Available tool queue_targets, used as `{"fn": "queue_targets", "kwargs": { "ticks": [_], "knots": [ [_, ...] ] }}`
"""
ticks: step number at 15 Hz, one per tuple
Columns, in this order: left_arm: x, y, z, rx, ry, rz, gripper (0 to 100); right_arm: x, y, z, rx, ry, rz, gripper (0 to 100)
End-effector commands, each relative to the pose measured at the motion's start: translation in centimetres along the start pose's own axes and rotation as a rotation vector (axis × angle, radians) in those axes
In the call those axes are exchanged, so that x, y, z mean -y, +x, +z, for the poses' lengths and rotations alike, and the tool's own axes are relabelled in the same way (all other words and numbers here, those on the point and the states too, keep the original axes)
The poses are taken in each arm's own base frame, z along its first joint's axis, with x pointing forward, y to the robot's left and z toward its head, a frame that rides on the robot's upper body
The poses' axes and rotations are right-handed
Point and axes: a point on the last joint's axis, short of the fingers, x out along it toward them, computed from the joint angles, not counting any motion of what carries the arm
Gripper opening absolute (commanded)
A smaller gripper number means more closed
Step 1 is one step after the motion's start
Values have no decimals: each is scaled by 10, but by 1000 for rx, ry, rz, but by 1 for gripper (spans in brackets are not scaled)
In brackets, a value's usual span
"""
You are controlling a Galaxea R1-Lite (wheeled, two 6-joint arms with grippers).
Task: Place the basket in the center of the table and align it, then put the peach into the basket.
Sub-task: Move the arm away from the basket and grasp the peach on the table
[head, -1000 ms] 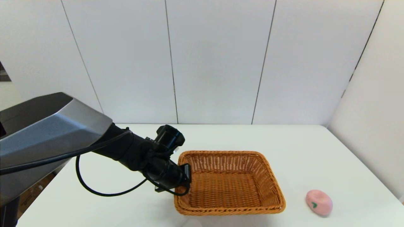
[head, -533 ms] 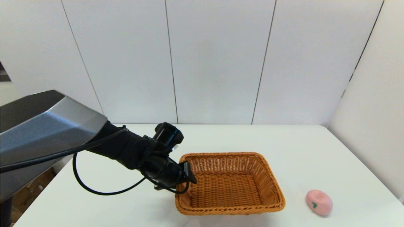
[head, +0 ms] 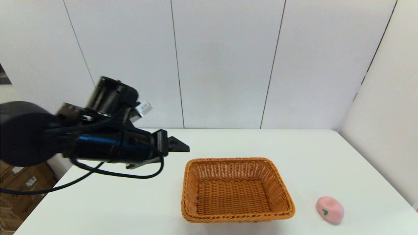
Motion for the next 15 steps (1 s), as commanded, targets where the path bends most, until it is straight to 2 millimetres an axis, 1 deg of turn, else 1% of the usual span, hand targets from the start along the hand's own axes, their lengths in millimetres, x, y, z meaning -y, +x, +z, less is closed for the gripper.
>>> {"fn": "queue_targets", "kwargs": {
  "ticks": [1,2,3,5,6,7,9,10,12,15],
  "knots": [
    [5,-175,-56,468,224,31,100,0,0,0,-1,0,0,100],
    [1,-193,-67,553,229,61,100,0,0,0,-1,0,0,100],
    [-5,-206,-76,630,217,106,100,0,0,0,-1,0,0,100],
    [-25,-223,-93,762,189,269,100,0,0,0,-1,2,0,100],
    [-35,-231,-111,812,209,338,100,0,0,0,-1,2,0,100],
    [-44,-232,-128,839,222,389,100,0,0,0,0,2,0,100],
    [-64,-226,-165,879,233,494,100,0,0,0,-1,7,0,100],
    [-69,-225,-180,905,236,501,100,0,0,0,-1,5,0,100],
    [-79,-219,-201,941,226,526,100,0,0,0,0,5,0,100],
    [-94,-202,-228,963,226,584,100,0,0,0,0,5,0,100]
  ]
}}
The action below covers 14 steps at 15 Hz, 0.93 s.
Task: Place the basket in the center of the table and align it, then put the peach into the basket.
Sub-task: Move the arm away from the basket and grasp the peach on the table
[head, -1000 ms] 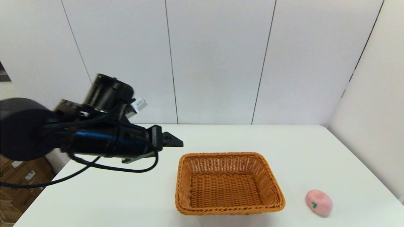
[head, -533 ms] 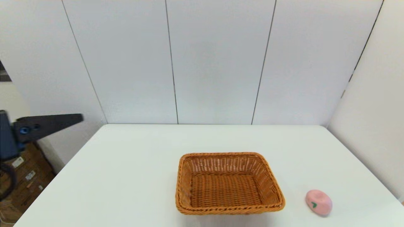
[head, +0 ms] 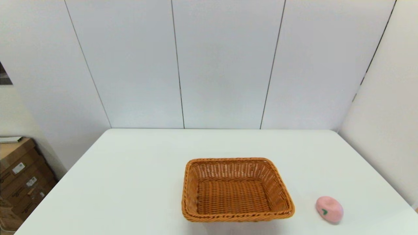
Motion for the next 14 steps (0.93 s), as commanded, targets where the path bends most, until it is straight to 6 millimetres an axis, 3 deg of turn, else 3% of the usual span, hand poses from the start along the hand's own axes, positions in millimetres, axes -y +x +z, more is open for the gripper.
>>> {"fn": "queue_targets", "kwargs": {
  "ticks": [1,5,8,9,11,12,14],
  "knots": [
    [-12,-18,-67,67,75,70,100,0,0,0,-1,0,0,100],
    [-20,-8,-118,125,161,38,100,0,0,0,-1,0,0,100],
    [-17,-2,-123,153,152,-59,100,0,0,1,-3,-28,3,100],
    [-17,2,-132,118,174,-129,100,-1,0,8,-28,-67,28,100],
    [-16,3,-130,150,171,-130,100,-3,7,49,-154,-42,100,100],
    [-16,3,-130,149,164,-129,100,-4,26,66,-295,-20,107,100],
    [-16,3,-130,149,154,-130,100,-5,88,80,-606,-25,101,100]
  ]
}}
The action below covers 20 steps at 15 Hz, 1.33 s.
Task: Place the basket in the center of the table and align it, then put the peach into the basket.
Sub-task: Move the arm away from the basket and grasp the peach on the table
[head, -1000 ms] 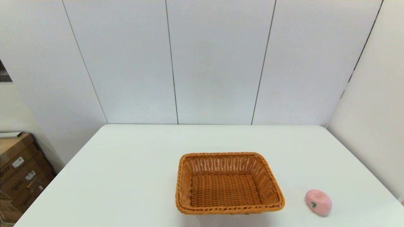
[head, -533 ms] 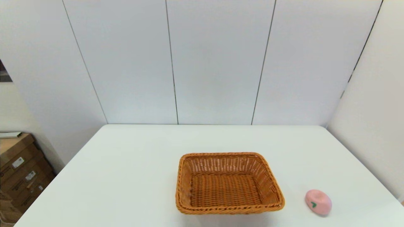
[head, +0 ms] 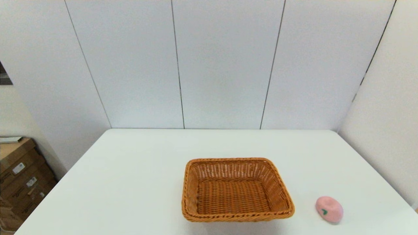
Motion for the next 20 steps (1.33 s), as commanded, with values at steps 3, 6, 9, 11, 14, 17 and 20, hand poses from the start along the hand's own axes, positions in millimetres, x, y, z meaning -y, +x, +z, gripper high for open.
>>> {"fn": "queue_targets", "kwargs": {
  "ticks": [3,6,9,11,14,17,20],
  "knots": [
    [0,0,-2,-5,-8,3,100,9,170,47,-865,21,0,100],
    [0,0,-2,-5,-18,12,100,6,215,19,-1017,12,3,100],
    [0,0,-2,-3,-23,17,100,9,250,-13,-1058,-4,-63,100],
    [0,0,-2,-3,-38,18,100,9,259,-26,-1071,6,-93,100],
    [0,0,-2,-3,-45,20,100,10,262,-30,-1083,10,-94,100],
    [0,0,-2,-3,-46,18,100,13,267,-37,-1108,23,-109,100],
    [0,0,-2,-3,-51,20,100,13,267,-38,-1092,28,-112,100]
  ]
}}
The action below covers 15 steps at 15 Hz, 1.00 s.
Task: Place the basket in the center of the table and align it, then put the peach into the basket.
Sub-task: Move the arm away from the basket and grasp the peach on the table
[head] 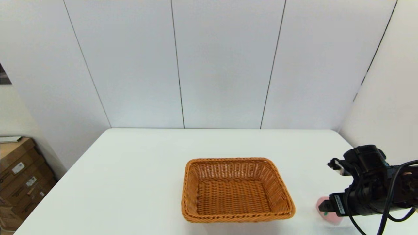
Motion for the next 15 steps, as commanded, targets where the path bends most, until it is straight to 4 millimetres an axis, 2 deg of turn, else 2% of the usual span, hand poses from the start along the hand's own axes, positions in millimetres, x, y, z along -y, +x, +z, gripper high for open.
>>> {"fn": "queue_targets", "kwargs": {
  "ticks": [1,2,3,12,15],
  "knots": [
    [0,0,0,0,-2,1,100,0,7,-3,-19,1,0,100],
    [0,0,0,0,-2,1,100,0,7,-3,-23,0,1,100],
    [0,0,0,0,-2,1,100,0,7,-4,-25,0,3,0],
    [0,0,0,2,-18,7,100,0,7,-6,-8,2,3,0],
    [0,0,0,2,-18,7,100,0,0,-3,51,18,2,0]
  ]
}}
